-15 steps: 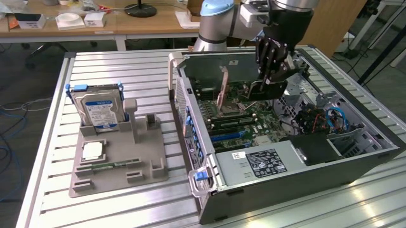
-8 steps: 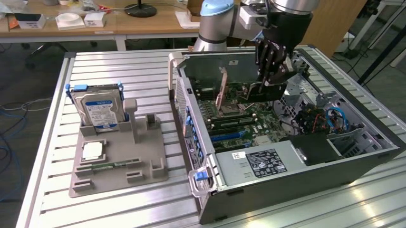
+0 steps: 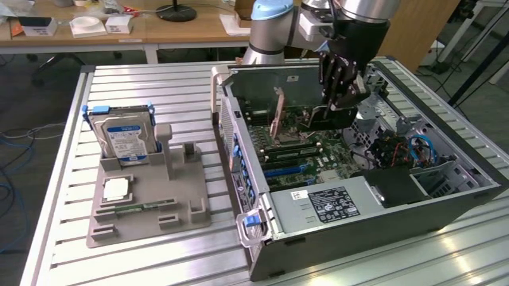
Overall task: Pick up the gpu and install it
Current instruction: 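Insert the gpu into the slot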
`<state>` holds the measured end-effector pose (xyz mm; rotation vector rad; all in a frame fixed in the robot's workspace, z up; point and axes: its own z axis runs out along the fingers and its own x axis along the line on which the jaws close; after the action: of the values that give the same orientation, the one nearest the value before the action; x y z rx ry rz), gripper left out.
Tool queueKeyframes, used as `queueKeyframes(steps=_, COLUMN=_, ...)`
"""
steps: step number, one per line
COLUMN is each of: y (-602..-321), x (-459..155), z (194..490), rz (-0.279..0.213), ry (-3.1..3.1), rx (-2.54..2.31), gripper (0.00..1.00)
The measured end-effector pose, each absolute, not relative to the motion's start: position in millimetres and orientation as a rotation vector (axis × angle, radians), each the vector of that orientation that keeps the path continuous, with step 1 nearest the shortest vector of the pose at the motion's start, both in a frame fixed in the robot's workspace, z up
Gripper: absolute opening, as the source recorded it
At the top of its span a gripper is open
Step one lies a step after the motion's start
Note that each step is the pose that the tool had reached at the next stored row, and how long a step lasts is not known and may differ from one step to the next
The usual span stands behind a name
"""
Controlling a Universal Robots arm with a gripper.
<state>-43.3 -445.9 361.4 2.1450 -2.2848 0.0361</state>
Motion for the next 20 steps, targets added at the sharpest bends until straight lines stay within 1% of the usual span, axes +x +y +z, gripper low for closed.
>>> queueKeyframes(steps=20, y=-454, x=-60, z=328, rz=0.036, ry=-2.256, rx=2.175, gripper=0.26)
